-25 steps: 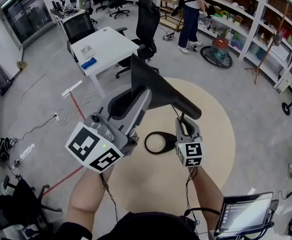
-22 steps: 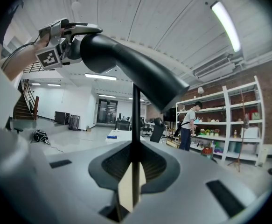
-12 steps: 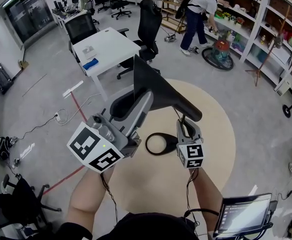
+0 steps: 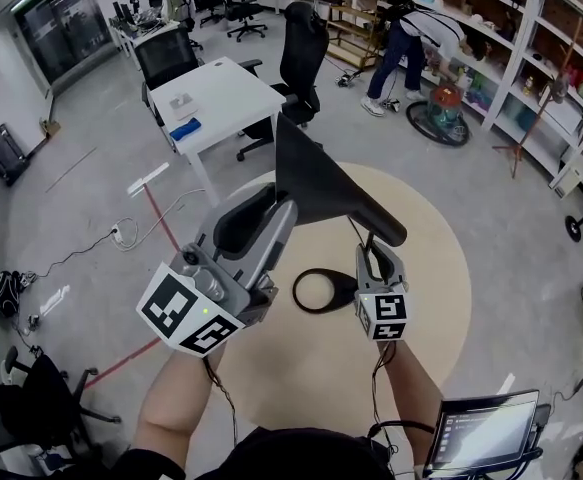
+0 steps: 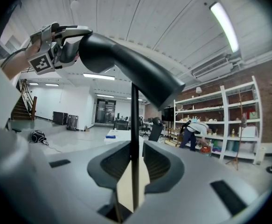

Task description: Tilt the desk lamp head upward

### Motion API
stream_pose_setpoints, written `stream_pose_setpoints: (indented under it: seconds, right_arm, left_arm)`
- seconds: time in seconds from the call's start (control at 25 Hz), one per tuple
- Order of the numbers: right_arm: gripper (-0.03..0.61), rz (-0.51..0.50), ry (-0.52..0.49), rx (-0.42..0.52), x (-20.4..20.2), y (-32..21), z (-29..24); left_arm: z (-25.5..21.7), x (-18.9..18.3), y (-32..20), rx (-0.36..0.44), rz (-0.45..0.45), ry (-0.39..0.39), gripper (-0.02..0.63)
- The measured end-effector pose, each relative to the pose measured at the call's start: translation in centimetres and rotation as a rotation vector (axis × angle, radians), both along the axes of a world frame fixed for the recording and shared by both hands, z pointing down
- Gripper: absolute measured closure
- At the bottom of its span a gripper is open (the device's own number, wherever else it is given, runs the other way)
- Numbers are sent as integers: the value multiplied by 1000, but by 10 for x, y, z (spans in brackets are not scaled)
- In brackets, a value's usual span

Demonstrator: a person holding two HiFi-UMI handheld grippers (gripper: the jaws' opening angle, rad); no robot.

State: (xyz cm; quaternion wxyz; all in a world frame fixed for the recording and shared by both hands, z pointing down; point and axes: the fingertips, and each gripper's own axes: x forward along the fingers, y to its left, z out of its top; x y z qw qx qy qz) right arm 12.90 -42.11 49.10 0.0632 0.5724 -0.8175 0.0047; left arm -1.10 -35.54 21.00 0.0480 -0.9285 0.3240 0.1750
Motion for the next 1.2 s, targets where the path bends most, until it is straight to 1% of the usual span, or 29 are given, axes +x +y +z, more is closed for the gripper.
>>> stream_pose_setpoints:
  seconds: [0.08,0.28,0.48,0.6,0.72,0.84,0.96,1.2]
  right_arm:
    - [505,7,-9,1,4,2,-1]
    - [505,6,-25,-9,7,13,-1]
    - [505,11,-57,-27,15,24,5]
    - [505,15,-74,-41,20,30,10]
    - [505,14,-92,-55,25,40,10]
    - [505,7,-116,-69,28,54,9]
    - [505,-4,-142,-81,28,68,8]
    - [505,-29,-203,-110,25,99,3]
  left_arm:
    - [1,-4,3,13,-20,8,549]
    - [4,-17,11,28,-59,27,548]
    - [17,-37,15,-14,-87,77,548]
    - [34,-47,17,-52,-105,79,548]
    - [57,-54,19,-108,-128,61,548]
    - [88,-52,25,-180,-131,25,549]
    - [125,-43,35,-250,-123,-32,548]
    - [200,-26,63,-415,-85,-104,549]
